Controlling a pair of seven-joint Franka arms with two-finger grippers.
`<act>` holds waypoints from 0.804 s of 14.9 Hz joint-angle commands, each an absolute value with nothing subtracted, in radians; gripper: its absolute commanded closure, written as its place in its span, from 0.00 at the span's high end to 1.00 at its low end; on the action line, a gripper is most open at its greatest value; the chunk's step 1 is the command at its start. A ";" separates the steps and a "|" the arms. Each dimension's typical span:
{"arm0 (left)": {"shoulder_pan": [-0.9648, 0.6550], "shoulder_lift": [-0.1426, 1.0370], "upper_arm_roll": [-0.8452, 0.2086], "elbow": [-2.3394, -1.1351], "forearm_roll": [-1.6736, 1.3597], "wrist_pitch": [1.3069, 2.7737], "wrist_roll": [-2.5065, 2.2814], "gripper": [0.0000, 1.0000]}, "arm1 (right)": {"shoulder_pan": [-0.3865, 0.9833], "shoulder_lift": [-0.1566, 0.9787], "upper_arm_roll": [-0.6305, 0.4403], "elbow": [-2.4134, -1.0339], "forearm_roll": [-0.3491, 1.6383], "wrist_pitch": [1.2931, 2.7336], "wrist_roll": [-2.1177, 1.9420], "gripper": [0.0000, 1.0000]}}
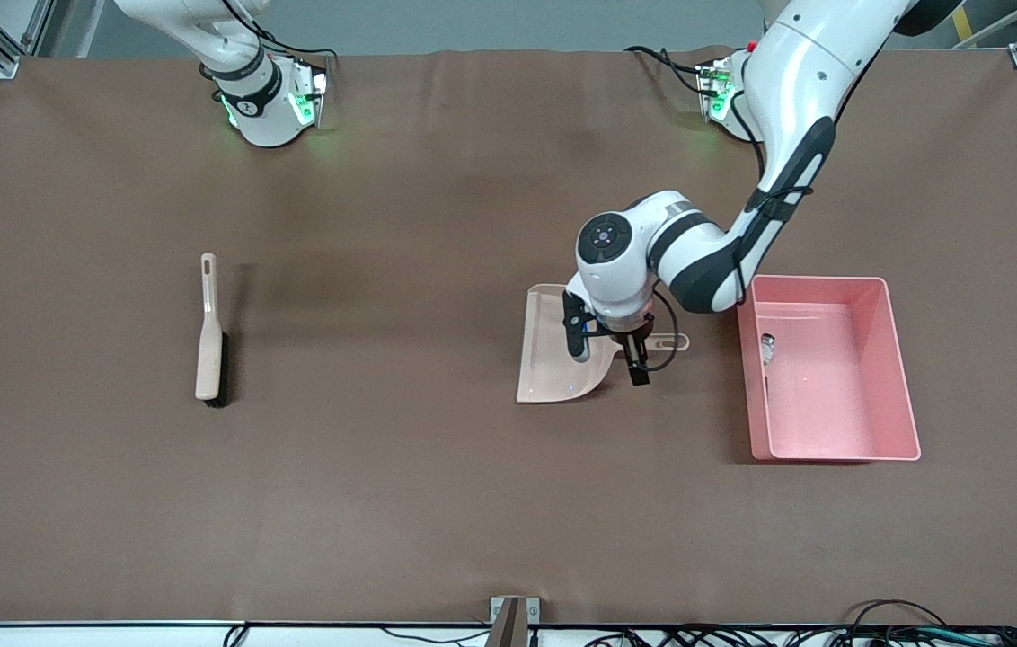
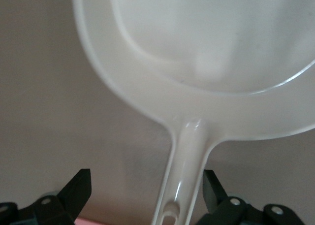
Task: Clean e-waste and dump in bin
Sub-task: 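Open the left gripper and lift it off the dustpan handle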
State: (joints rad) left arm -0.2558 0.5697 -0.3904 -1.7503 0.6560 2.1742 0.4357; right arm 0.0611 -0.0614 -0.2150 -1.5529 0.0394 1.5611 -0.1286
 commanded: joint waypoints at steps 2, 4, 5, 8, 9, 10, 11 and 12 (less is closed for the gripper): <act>-0.210 0.387 -0.360 -1.760 0.545 2.113 0.416 1.00 | 0.063 -0.051 -0.216 -1.536 0.028 1.555 -0.123 1.00; -0.166 0.304 -0.342 -1.756 0.467 2.062 0.419 1.00 | 0.063 -0.051 -0.216 -1.536 0.028 1.555 -0.123 1.00; -0.143 0.269 -0.327 -1.758 0.412 2.054 0.419 1.00 | 0.063 -0.051 -0.216 -1.536 0.028 1.555 -0.123 1.00; -0.057 0.178 -0.260 -1.759 0.221 2.051 0.426 1.00 | 0.063 -0.049 -0.216 -1.536 0.028 1.555 -0.123 1.00; -0.046 0.151 -0.235 -1.761 0.186 2.045 0.423 1.00 | 0.063 -0.049 -0.216 -1.536 0.028 1.555 -0.123 1.00; -0.031 0.126 -0.207 -1.758 0.151 2.016 0.420 1.00 | 0.063 -0.049 -0.216 -1.536 0.028 1.555 -0.124 1.00; -0.029 0.105 -0.171 -1.756 0.109 1.987 0.414 1.00 | 0.063 -0.049 -0.216 -1.536 0.028 1.555 -0.123 1.00; -0.029 0.082 -0.134 -1.761 0.080 1.968 0.399 1.00 | 0.063 -0.048 -0.216 -1.536 0.028 1.555 -0.123 1.00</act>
State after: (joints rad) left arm -0.0244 0.1444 -0.1858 -1.7310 0.1398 2.0047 0.4297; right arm 0.0611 -0.0558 -0.2153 -1.5521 0.0394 1.5614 -0.1286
